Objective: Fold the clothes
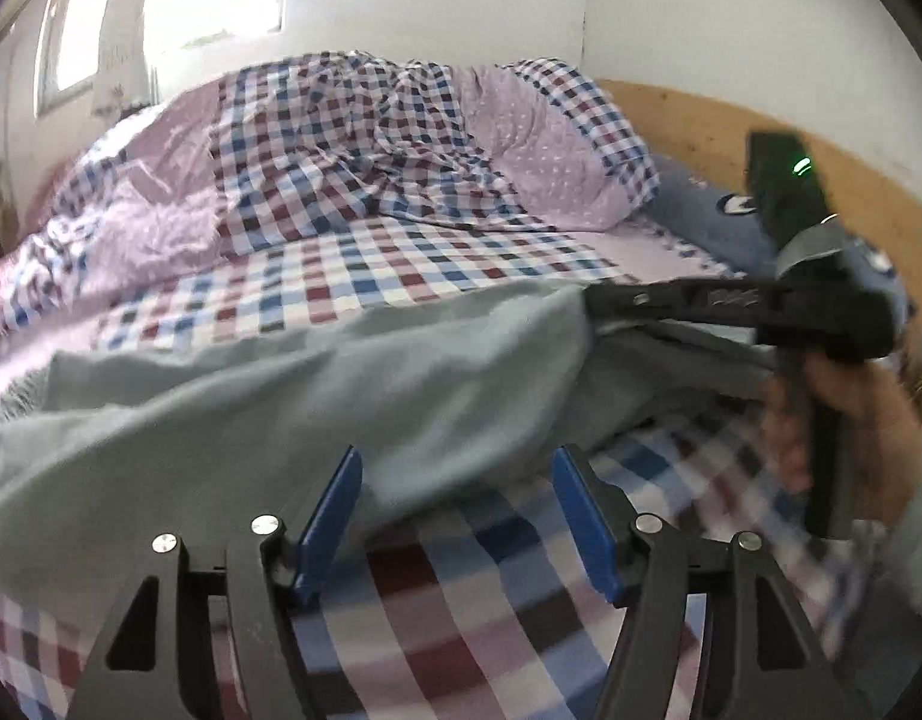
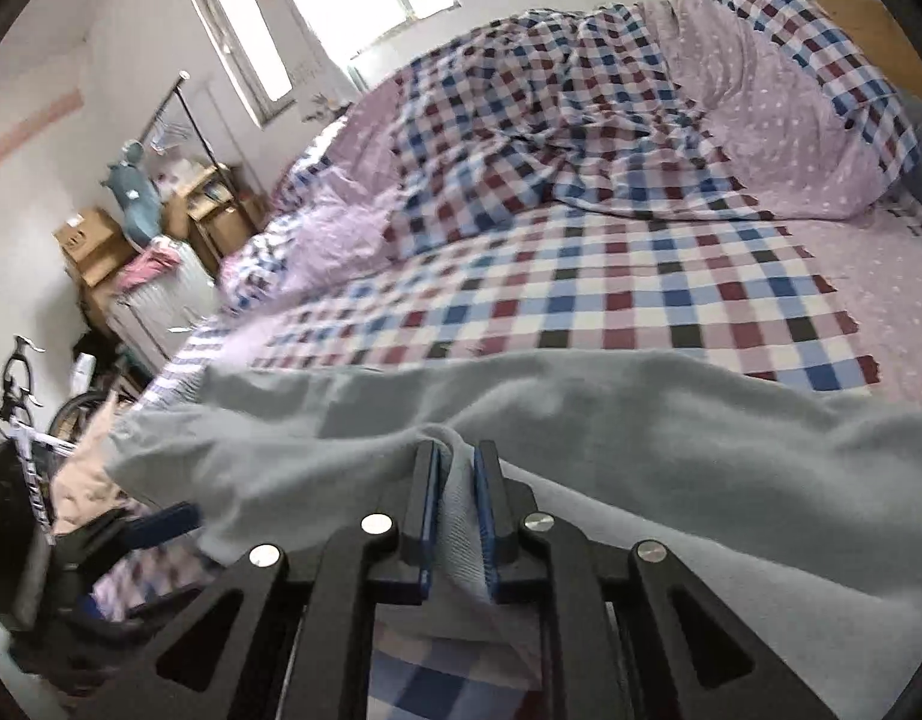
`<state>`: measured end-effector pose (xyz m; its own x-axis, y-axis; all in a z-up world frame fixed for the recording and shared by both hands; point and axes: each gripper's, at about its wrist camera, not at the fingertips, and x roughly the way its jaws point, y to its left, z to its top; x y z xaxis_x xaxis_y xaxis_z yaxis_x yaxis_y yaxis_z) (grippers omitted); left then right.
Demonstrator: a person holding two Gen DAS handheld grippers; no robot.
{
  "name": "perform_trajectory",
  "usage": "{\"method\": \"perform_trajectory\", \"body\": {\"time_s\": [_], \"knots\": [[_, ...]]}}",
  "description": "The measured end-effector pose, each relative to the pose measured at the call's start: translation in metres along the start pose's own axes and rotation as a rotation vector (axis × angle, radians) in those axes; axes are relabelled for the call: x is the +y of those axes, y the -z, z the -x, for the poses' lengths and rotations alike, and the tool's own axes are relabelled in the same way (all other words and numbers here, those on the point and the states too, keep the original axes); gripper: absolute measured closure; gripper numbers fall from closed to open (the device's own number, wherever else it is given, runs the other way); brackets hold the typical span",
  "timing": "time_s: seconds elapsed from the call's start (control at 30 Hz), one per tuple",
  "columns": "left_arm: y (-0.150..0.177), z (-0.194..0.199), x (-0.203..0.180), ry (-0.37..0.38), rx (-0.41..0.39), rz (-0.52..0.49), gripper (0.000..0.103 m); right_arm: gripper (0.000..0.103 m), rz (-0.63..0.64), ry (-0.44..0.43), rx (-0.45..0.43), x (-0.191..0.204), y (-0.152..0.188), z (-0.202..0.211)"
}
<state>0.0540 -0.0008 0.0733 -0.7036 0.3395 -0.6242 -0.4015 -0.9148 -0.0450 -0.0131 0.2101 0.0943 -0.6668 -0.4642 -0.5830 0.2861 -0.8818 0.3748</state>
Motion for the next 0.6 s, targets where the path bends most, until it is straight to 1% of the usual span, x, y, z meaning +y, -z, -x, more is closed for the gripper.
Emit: {"method": "perform_trajectory", "body": {"time_s": [0.03,0.07,0.1,0.13,0.2,0.23,0.27,0.33,0.4,0.43,0.53,0.6], "knots": [[-0.001,-0.005,0.000,-0.024,-0.003,-0.004,0.034,0.090,0.005,-0.001,-0.003,0.002,0.000,0.001],[-0.002,-0.010,0.000,-0.047,-0.007,-0.008,0.044,0.089,0.010,-0.001,-0.005,0.003,0.000,0.003],[-0.003,-0.015,0.002,-0.058,-0.005,-0.008,0.056,0.088,0.013,-0.008,-0.005,0.004,0.001,0.005],[-0.006,-0.019,0.005,-0.053,0.003,-0.003,0.085,0.085,0.017,-0.016,-0.004,0.005,0.001,0.008],[-0.011,-0.023,0.013,-0.027,0.013,0.045,0.087,0.080,0.043,-0.036,0.005,0.009,0.001,0.015],[-0.014,-0.022,0.021,-0.001,0.009,0.089,0.090,0.073,0.070,-0.083,0.017,0.013,0.002,0.021],[-0.017,-0.021,0.030,0.030,0.008,0.138,0.091,0.058,0.103,-0.136,0.032,0.017,0.005,0.027],[-0.023,-0.020,0.047,0.097,0.003,0.232,0.092,0.043,0.171,-0.237,0.063,0.027,0.011,0.037],[-0.027,-0.013,0.064,0.171,-0.015,0.315,0.093,0.042,0.223,-0.283,0.092,0.039,0.022,0.038],[-0.029,-0.011,0.068,0.200,-0.024,0.341,0.093,0.041,0.248,-0.302,0.107,0.046,0.028,0.037],[-0.032,-0.004,0.078,0.275,-0.050,0.414,0.093,0.041,0.314,-0.306,0.152,0.067,0.044,0.024],[-0.033,-0.002,0.081,0.317,-0.052,0.447,0.093,0.041,0.358,-0.302,0.179,0.081,0.054,0.014]]}}
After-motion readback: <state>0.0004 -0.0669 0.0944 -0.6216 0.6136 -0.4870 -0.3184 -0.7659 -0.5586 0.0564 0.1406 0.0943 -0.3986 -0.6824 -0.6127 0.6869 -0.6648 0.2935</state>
